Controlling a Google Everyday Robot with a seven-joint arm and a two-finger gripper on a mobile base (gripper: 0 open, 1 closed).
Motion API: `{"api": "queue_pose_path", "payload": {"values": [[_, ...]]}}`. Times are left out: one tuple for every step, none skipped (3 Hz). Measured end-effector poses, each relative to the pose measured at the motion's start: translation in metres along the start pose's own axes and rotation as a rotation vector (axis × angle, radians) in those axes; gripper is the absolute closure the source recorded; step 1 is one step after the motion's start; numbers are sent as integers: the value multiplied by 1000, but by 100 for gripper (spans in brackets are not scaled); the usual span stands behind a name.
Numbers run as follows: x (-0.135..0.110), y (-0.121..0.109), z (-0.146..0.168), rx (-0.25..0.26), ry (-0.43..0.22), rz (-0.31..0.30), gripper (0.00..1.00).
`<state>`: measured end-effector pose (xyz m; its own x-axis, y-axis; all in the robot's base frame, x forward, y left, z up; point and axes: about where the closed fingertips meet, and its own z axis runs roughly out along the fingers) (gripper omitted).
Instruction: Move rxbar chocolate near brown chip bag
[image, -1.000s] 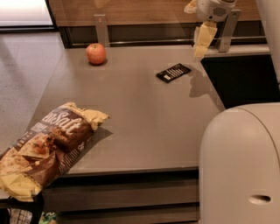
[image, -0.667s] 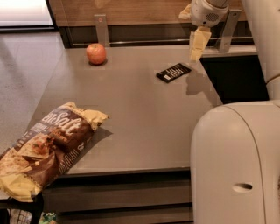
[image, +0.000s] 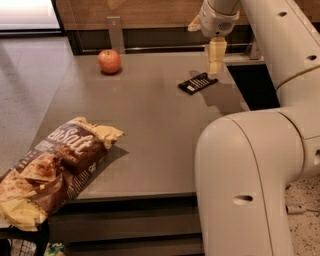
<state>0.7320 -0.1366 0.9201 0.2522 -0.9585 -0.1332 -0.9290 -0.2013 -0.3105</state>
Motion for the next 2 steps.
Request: {"api": "queue_pose_path", "payload": {"values": [[-1, 4, 12, -40, 30, -30, 0], [5, 11, 27, -81, 43, -28, 0]]}}
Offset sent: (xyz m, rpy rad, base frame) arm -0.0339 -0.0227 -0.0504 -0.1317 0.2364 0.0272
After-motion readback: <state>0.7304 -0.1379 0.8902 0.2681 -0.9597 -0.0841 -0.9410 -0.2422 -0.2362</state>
